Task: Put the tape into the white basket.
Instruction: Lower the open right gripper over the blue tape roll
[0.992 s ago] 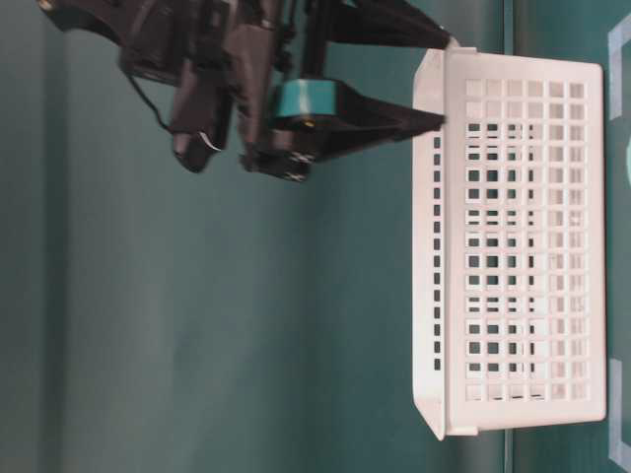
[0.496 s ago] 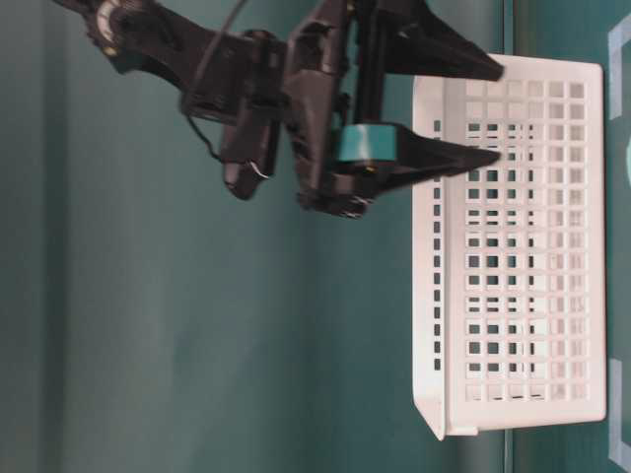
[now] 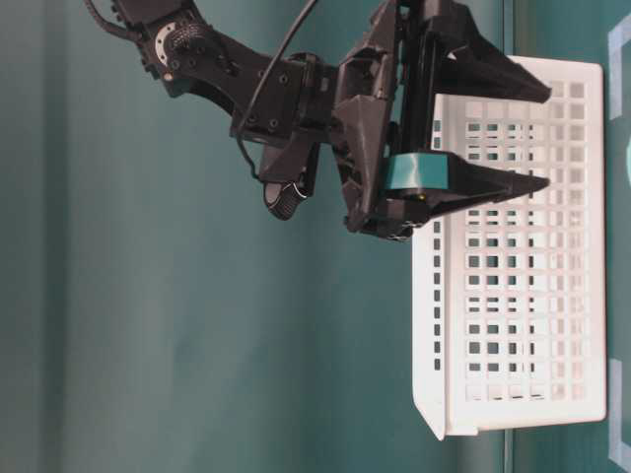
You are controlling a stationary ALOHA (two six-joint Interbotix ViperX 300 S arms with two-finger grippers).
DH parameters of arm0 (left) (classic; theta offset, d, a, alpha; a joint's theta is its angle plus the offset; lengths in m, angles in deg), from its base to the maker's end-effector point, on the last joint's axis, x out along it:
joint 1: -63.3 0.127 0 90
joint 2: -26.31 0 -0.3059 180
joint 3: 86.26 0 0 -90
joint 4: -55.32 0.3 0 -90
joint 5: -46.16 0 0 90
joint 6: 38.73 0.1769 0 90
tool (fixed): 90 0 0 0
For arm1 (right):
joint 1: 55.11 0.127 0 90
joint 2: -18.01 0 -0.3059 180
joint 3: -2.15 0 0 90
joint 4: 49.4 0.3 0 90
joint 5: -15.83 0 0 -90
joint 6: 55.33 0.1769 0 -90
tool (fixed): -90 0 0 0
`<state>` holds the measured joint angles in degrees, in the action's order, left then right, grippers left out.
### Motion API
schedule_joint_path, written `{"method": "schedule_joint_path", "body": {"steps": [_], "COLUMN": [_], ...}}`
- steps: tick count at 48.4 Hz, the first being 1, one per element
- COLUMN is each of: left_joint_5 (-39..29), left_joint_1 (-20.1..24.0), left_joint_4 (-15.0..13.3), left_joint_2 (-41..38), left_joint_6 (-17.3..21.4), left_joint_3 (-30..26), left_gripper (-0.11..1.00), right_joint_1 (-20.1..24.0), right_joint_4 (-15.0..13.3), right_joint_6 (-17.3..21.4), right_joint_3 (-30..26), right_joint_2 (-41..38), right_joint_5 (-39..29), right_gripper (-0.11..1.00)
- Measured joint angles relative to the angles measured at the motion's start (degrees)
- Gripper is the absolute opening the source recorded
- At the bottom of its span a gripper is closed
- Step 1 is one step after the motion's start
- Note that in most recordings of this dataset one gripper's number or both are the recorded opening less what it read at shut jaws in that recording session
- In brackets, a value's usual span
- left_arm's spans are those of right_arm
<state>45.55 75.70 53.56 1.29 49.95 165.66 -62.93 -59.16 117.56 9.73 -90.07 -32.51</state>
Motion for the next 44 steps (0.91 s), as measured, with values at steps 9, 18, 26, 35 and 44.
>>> {"method": "schedule_joint_path", "body": {"steps": [9,18,26,35,44], "left_joint_5": [-0.4,-0.6,-0.7,-0.8,-1.0], "left_joint_1": [0.0,0.0,0.0,0.0,0.1], "left_joint_4": [0.1,0.1,0.0,0.0,0.1], "left_joint_2": [0.0,0.0,0.0,0.0,0.0], "left_joint_6": [0.0,0.0,0.0,0.0,0.0], "left_joint_3": [0.1,0.1,0.1,0.1,0.1], "left_gripper": [0.86,0.86,0.86,0.86,0.86], "right_joint_1": [0.0,0.0,0.1,0.2,0.6], "right_joint_4": [0.0,-0.1,0.1,0.2,0.2], "right_joint_6": [0.0,0.5,2.3,5.1,6.9], "right_joint_3": [0.4,0.5,0.6,0.8,1.3], "right_joint_2": [0.1,-0.2,-2.2,-3.2,-3.7], "right_joint_5": [-0.1,0.4,1.0,2.7,3.9], "right_gripper": [0.98,0.98,0.98,0.98,0.98]}}
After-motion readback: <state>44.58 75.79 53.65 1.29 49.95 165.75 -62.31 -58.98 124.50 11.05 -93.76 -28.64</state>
